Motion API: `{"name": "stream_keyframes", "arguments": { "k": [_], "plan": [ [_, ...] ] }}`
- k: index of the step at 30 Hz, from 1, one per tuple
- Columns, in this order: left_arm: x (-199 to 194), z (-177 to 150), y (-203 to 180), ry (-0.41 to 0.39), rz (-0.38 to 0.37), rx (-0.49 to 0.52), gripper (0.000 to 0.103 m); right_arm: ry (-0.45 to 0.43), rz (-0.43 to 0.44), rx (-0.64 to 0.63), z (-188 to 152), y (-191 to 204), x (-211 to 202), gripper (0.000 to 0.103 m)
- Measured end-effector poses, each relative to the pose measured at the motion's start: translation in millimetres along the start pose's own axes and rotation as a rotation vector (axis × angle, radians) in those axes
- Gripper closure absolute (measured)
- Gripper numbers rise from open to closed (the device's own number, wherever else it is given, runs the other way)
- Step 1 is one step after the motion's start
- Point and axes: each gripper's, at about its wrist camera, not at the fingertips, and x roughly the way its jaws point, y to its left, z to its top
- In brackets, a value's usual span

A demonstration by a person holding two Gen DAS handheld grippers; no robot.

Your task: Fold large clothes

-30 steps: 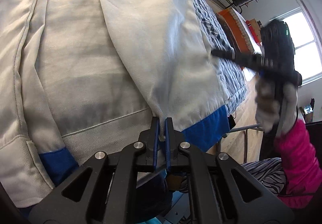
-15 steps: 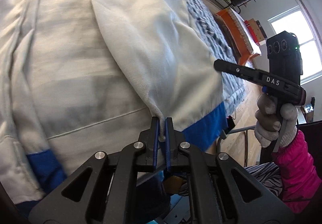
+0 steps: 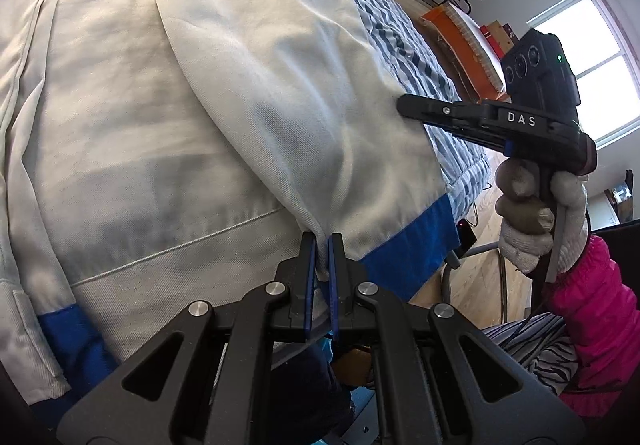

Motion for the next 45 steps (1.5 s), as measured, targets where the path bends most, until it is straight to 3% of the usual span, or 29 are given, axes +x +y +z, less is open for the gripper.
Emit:
{"name": "stream_keyframes", "arguments": {
  "k": [3, 4, 6, 8, 14, 16, 19, 21, 23, 26, 31, 34, 39, 45],
  "plan": [
    [-6, -2, -7, -0.009, 0.007, 0.033, 0.1, -0.003, -0.164, -0.106, -3, 16, 4, 0.101],
    [-8, -2, -10, -0.011, 0.015, 0.046, 0.1, -0.008, -0.182, -0.13, -5, 19, 3, 0.101],
    [-14, -2, -17, -0.009, 0.032, 0.075, 0.087, -0.012, -0.213, -0.158, -7, 27, 2, 0.101],
    [-23, -5, -23, -0.024, 0.042, 0.113, 0.083, -0.019, -0.213, -0.164, -5, 34, -7, 0.1],
    [-66, -9, -42, -0.1, 0.059, 0.217, 0.083, -0.103, -0.218, -0.18, 13, 62, -66, 0.098],
    [-78, -3, -47, -0.134, 0.074, 0.249, 0.082, -0.117, -0.259, -0.228, 17, 76, -81, 0.09],
    [-89, 10, -54, -0.19, 0.108, 0.295, 0.082, -0.167, -0.234, -0.252, 19, 86, -99, 0.048],
    [-93, 22, -55, -0.222, 0.123, 0.291, 0.082, -0.25, -0.257, -0.249, 16, 91, -101, 0.047],
    [-100, 37, -47, -0.258, 0.136, 0.247, 0.078, -0.326, -0.296, -0.223, 10, 92, -93, 0.047],
    [-107, 53, -37, -0.315, 0.157, 0.197, 0.061, -0.393, -0.334, -0.116, -5, 86, -64, 0.047],
    [-116, 67, -19, -0.364, 0.212, 0.126, 0.06, -0.38, -0.51, -0.058, -20, 89, -2, 0.047],
    [-123, 70, -11, -0.393, 0.252, 0.1, 0.06, -0.355, -0.51, -0.087, -22, 104, 21, 0.047],
    [-132, 66, 1, -0.396, 0.309, 0.08, 0.06, -0.415, -0.635, -0.214, -20, 147, 34, 0.047],
    [-130, 65, 8, -0.372, 0.318, 0.135, 0.06, -0.39, -0.658, -0.269, -32, 135, 44, 0.043]
  ]
}}
